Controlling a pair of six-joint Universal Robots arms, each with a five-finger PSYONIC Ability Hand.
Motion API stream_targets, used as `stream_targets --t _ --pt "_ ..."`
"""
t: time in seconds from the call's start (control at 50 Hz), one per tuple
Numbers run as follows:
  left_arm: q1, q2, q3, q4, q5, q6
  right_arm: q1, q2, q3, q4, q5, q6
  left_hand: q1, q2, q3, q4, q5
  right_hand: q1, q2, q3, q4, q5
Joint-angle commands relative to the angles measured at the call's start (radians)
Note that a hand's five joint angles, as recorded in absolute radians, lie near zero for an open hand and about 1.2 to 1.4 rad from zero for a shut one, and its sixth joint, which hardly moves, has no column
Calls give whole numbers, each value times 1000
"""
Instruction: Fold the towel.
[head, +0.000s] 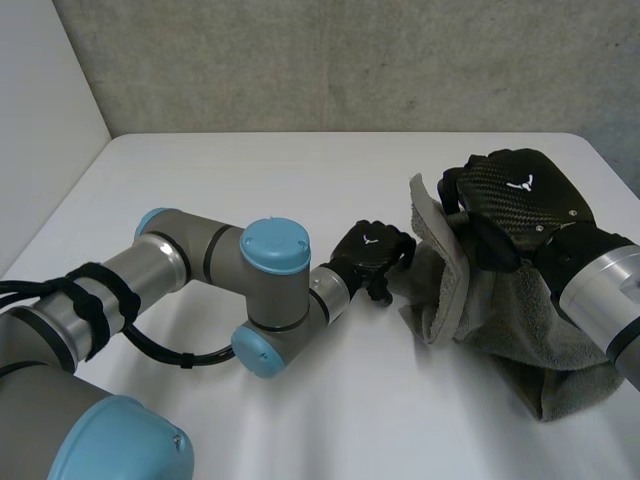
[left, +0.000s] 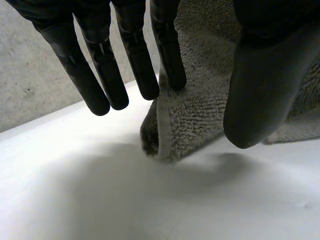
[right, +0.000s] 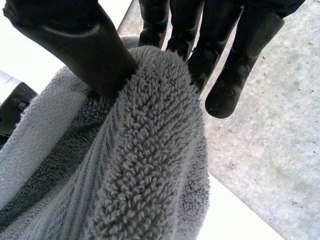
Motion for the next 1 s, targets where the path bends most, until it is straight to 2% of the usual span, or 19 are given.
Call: stream_targets --t 0.02,0.3,0.46,0.62,0.8,1.0 --pt "-3 -2 -2 0 -27 89 0 0 2 0 -2 0 -89 -93 -91 -91 -261 59 59 55 43 66" --pt "-17 -2 -2 9 -33 117 0 0 6 0 -2 0 -57 -60 -59 -59 -228 59 59 55 43 66" --pt "-35 -10 -3 20 -34 211 2 0 6 0 -9 -3 13 10 11 11 -158 59 59 55 43 66" --pt "-40 -10 -3 43 -34 220 0 0 11 1 -15 -3 142 139 140 140 -29 59 59 55 43 66" --pt "-40 -11 -2 52 -34 226 0 0 13 2 -15 -5 169 166 167 167 -2 59 59 55 43 66" --pt "-40 -24 1 52 -40 327 2 -2 17 2 -15 -6 210 207 208 208 39 59 59 55 43 66"
